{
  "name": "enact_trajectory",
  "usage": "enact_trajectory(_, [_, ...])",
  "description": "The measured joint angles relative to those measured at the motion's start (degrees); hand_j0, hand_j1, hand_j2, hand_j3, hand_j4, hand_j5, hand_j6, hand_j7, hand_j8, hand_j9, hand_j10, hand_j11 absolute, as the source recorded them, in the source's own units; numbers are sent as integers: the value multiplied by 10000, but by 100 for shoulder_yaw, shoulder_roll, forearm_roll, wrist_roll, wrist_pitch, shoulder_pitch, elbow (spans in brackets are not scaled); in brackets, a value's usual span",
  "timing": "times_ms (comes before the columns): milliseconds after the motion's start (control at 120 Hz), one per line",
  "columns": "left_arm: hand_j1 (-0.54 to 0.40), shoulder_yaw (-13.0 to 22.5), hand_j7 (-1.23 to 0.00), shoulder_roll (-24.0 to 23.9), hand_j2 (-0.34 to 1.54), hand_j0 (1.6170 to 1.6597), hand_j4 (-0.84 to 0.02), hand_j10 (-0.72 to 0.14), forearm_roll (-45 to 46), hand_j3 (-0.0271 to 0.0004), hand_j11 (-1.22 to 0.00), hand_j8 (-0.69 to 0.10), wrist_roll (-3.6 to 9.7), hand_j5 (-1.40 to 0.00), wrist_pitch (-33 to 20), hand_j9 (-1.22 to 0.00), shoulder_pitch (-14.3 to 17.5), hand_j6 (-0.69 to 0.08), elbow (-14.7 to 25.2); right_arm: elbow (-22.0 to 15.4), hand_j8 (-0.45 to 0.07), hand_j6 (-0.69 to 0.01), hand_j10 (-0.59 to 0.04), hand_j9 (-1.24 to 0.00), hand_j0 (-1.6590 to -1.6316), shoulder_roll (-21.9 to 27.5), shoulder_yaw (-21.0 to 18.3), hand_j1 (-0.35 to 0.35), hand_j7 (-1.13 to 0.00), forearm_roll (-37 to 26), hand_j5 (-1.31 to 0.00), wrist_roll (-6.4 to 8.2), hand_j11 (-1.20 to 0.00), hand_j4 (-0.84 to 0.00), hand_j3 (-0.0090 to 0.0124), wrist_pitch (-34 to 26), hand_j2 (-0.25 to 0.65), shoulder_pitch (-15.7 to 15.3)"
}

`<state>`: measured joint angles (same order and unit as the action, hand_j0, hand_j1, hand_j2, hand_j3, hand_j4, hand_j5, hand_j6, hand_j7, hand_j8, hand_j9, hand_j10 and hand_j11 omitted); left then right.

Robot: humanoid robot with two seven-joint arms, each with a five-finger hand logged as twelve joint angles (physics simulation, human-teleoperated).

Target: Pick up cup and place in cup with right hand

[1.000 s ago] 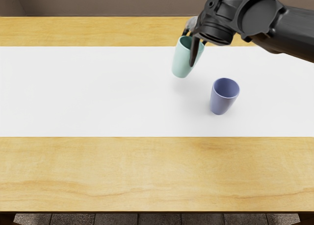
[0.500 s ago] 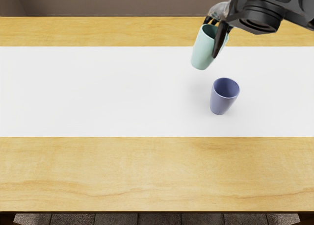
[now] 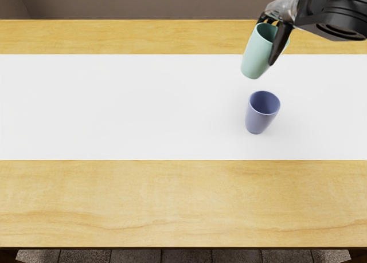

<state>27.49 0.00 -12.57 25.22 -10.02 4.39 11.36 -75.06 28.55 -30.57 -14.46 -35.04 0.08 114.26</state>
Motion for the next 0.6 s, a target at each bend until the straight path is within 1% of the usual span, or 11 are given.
enact_trajectory(217, [3490,9,-1,0,2,16581,-2,-2,0,-1,-1,-3,0,-1,0,-1,0,-3,-7,-321,-1948,-1447,-4201,-7655,-16456,300,-32,1877,-7187,-116,-7559,0,-7784,-3031,-5,-49,788,-4])
enact_trajectory(242, [3490,10,-1,0,2,16581,-2,-2,0,-1,-1,-3,0,-1,0,-1,0,-3,-10,-357,-1971,-1470,-4219,-7644,-16454,324,-36,1748,-7188,-127,-7536,1,-7782,-3043,-7,-63,613,-6])
enact_trajectory(292, [3491,9,-1,0,2,16581,-2,-2,0,-1,-1,-3,0,-1,0,-1,0,-3,-13,-439,-2112,-1625,-4365,-7611,-16456,384,-42,1595,-7190,-144,-7480,2,-7755,-3196,-7,-84,306,-7])
enact_trajectory(358, [3491,8,-1,0,2,16581,-2,-2,0,-1,-1,-3,0,-1,0,-1,0,-3,-16,-577,-2210,-1736,-4470,-7588,-16463,477,-59,1597,-7192,-156,-7447,2,-7724,-3319,-7,-124,484,-8])
enact_trajectory(425, [3490,8,-1,0,2,16581,-2,-1,0,-1,-1,-2,0,-1,0,-1,-7,-3,-18,-674,-2227,-1769,-4488,-7596,-16464,534,-108,1558,-7192,-170,-7470,2,-7716,-3326,-6,-164,400,-6])
enact_trajectory(600, [3490,10,-1,0,1,16581,-2,-1,0,-1,-1,-2,0,-1,0,-1,-6,-2,-26,-770,-2282,-1821,-4548,-7531,-16468,618,-167,1517,-7156,-191,-7409,2,-7636,-3381,-7,-201,357,-20])
